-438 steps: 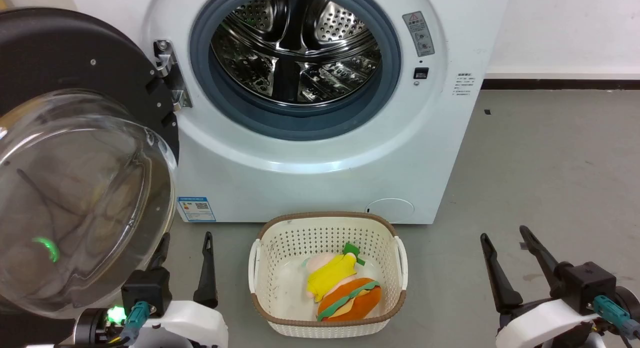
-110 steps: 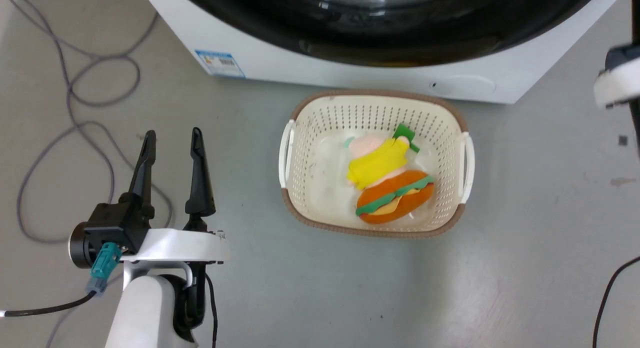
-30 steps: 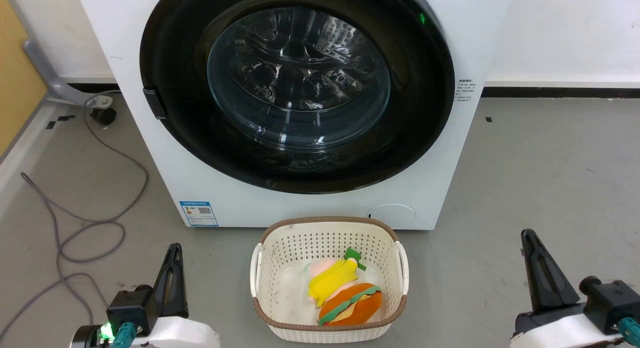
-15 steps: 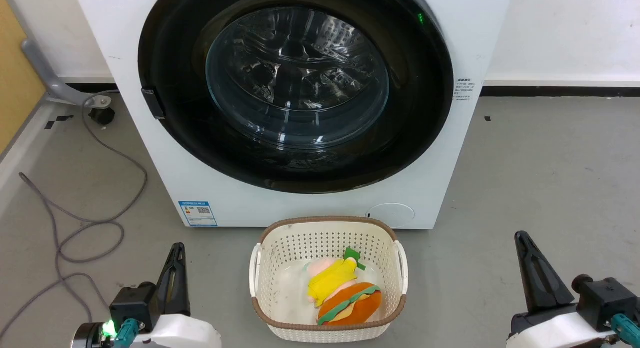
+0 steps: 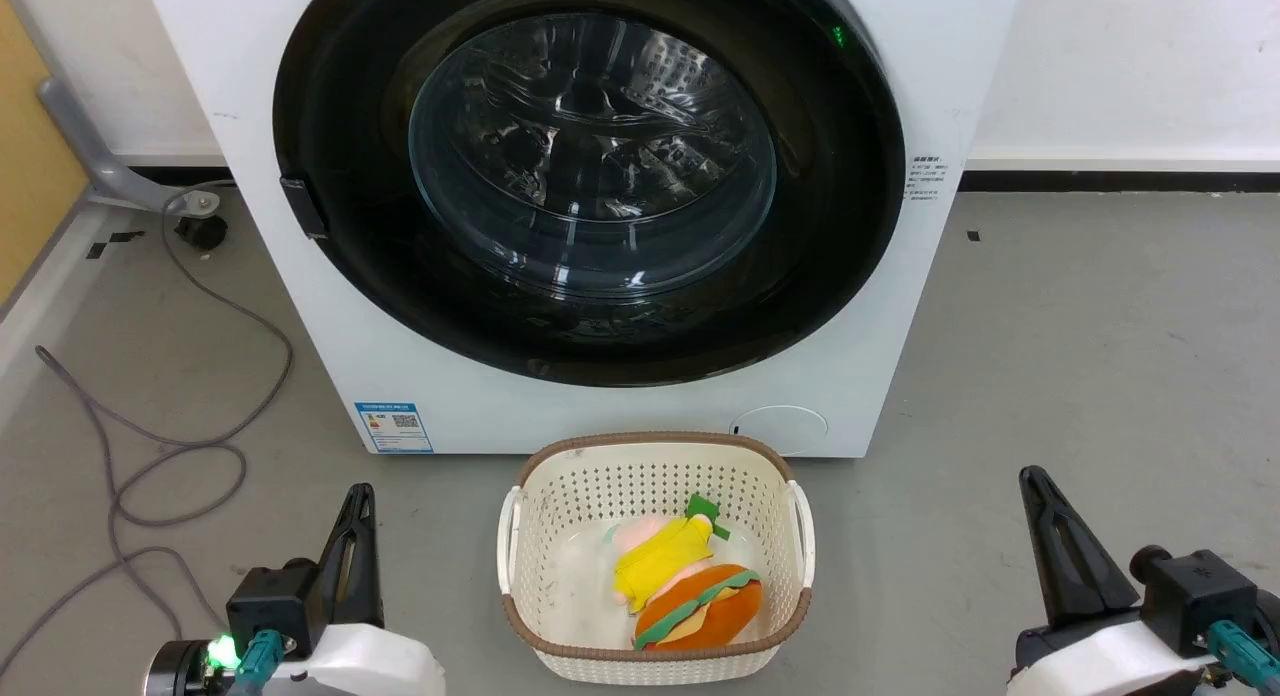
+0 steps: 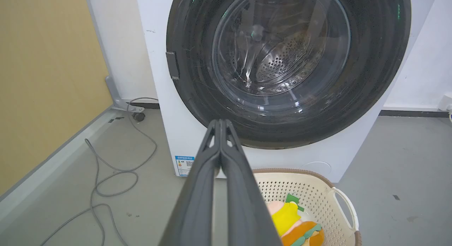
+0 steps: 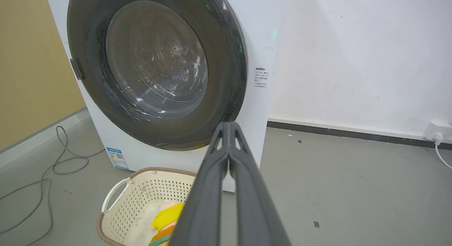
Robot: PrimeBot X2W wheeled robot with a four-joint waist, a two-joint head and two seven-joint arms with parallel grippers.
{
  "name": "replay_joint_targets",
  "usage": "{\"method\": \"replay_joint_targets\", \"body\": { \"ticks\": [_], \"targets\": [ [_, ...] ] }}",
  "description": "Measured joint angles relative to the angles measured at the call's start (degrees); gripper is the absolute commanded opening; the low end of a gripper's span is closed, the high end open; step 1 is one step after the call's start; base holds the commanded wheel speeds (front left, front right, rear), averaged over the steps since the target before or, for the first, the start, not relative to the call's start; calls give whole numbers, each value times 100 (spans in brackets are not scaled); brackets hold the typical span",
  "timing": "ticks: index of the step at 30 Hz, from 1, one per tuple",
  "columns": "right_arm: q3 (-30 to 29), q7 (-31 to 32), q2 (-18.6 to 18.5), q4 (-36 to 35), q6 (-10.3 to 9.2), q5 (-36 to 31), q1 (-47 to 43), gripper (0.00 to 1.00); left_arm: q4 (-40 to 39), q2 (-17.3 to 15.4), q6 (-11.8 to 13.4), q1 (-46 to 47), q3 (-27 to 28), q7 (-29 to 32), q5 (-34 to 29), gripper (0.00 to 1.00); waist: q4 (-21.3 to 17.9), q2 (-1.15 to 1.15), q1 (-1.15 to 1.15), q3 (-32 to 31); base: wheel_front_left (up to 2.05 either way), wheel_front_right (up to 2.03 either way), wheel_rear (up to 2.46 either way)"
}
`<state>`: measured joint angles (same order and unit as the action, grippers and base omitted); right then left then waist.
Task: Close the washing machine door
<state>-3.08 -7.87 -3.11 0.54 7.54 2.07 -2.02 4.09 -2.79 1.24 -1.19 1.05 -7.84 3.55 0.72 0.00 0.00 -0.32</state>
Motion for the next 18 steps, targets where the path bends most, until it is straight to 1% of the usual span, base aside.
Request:
{"method": "replay_joint_targets", "body": {
  "ticks": [18],
  "targets": [
    [91, 209, 0, -3, 0, -18, 31, 0, -99, 0, -40, 5, -26, 213, -78, 0, -20, 0, 0, 9, 0, 0, 0]
  ]
}}
